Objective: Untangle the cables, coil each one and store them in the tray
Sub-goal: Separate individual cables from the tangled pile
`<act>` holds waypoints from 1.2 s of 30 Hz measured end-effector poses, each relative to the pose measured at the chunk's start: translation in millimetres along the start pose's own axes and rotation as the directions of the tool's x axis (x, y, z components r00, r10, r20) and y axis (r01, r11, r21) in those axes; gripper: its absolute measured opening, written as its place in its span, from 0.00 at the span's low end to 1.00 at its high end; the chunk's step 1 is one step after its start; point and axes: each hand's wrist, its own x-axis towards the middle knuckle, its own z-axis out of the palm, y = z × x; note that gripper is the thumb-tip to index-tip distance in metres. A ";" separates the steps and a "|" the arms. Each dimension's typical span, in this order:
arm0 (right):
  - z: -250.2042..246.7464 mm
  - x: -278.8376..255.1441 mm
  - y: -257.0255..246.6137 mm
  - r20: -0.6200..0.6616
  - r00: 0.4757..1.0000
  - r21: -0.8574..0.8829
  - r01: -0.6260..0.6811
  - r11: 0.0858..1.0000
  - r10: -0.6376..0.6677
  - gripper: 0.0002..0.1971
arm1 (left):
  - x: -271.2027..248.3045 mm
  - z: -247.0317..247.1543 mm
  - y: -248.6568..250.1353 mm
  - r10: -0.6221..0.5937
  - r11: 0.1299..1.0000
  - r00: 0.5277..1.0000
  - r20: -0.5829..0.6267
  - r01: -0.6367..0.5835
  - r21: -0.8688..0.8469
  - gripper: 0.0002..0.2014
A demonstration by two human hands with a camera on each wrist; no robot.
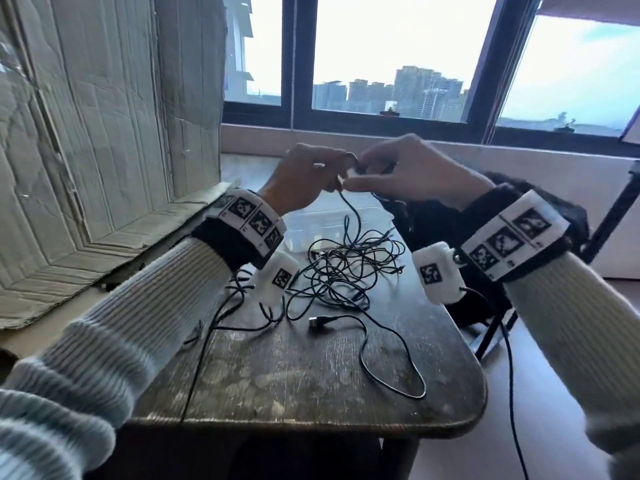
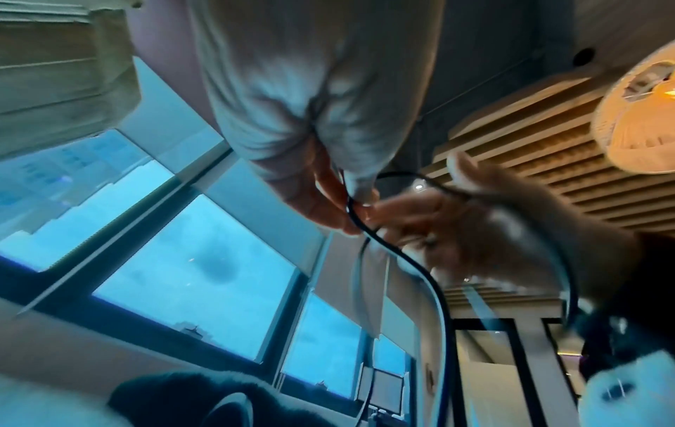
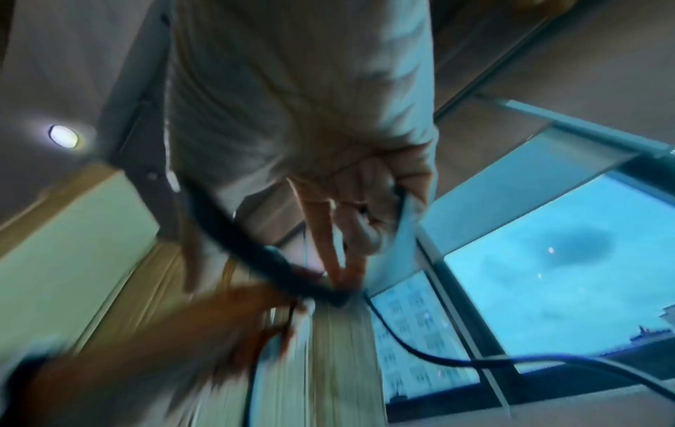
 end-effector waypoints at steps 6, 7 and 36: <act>31.4 13.6 6.6 0.226 0.973 0.059 -0.063 0.996 0.048 0.18 | 19.4 1.0 36.2 0.128 0.988 0.989 -0.080 -0.134 -0.079 0.08; 25.9 15.0 6.2 0.222 0.974 0.088 -0.076 0.993 0.055 0.17 | 19.2 2.3 35.1 0.128 0.985 0.987 -0.093 -0.138 -0.108 0.11; -47.4 27.6 -19.8 -0.170 0.978 0.947 0.128 0.294 0.122 0.12 | 23.5 86.2 -4.7 -0.152 0.987 0.949 0.277 0.158 0.000 0.21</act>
